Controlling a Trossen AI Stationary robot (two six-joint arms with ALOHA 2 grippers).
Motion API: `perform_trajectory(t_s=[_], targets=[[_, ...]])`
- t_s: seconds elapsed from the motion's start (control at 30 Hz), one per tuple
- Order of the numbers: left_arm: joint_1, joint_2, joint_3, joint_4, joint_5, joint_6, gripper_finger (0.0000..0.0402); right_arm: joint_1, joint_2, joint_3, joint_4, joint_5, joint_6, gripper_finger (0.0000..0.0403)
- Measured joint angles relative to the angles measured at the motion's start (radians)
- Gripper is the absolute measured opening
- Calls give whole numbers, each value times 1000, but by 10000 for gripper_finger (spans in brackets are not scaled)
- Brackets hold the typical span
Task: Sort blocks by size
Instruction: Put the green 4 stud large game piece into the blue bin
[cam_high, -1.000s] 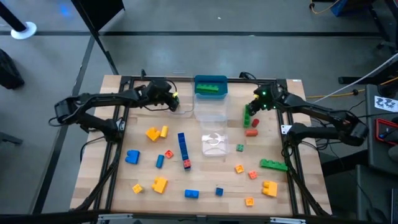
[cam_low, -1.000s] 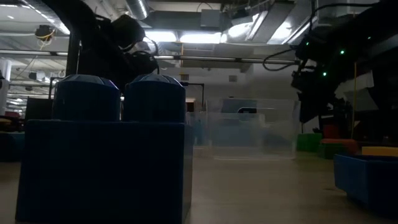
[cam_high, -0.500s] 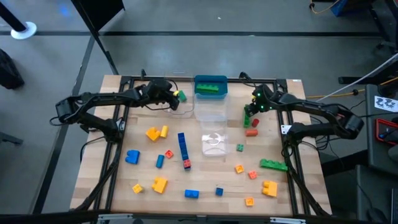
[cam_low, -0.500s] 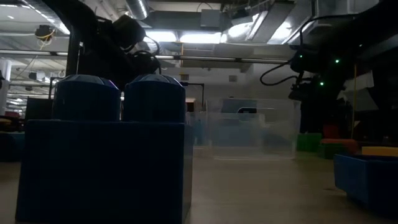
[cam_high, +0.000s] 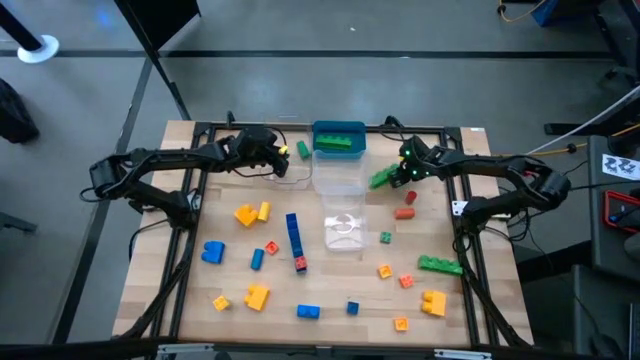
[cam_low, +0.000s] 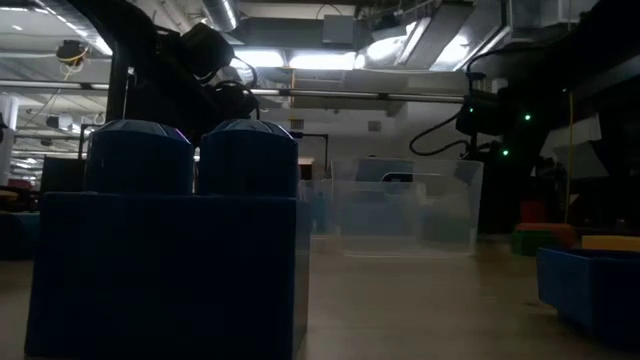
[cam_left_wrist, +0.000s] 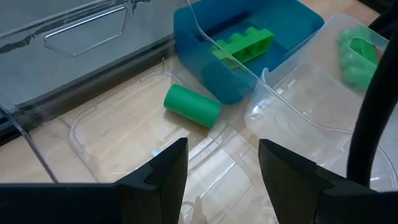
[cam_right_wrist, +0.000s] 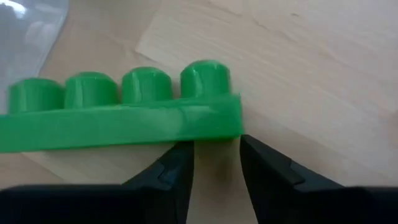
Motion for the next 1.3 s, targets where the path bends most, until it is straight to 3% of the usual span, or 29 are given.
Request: perform_trajectory(t_s=[0.27,0.63,0.93,1.3], targets=[[0,0,0,-1,0,-3,180,0,35,1,22,12,-56,83],[0,0,0,-1,0,-3,180,0,34,1,19,29,-136,81],[0,0,0,-1,0,-3,180,0,34,105,-178,137,-144,81],[0,0,0,-1,0,26,180,0,34,113,-265,29,-186,81]])
